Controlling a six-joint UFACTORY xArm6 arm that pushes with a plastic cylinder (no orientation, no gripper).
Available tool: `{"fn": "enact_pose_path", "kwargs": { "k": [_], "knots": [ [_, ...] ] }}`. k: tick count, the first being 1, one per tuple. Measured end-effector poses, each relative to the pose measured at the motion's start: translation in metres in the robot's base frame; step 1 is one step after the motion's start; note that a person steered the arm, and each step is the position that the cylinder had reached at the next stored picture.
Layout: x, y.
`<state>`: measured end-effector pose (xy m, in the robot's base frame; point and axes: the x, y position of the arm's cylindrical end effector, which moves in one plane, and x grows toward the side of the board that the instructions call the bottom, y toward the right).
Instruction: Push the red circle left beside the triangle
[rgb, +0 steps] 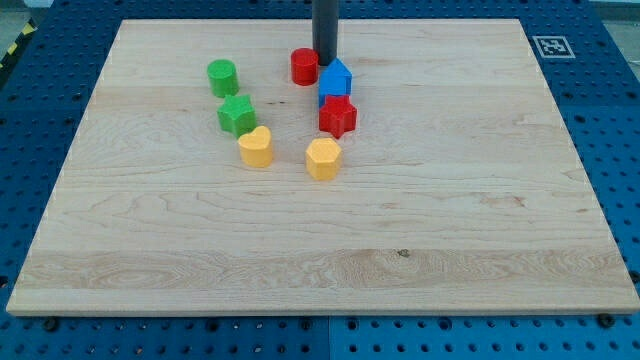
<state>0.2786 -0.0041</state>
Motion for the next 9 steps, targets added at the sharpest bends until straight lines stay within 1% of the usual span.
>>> {"fn": "enact_pose_path", "kwargs": {
  "k": [2, 4, 7, 8, 9],
  "knots": [
    [-0.002, -0.026],
    [-0.011, -0.071],
    [-0.019, -0.070],
    [-0.015, -0.063],
    [-0.002, -0.051]
  ]
}}
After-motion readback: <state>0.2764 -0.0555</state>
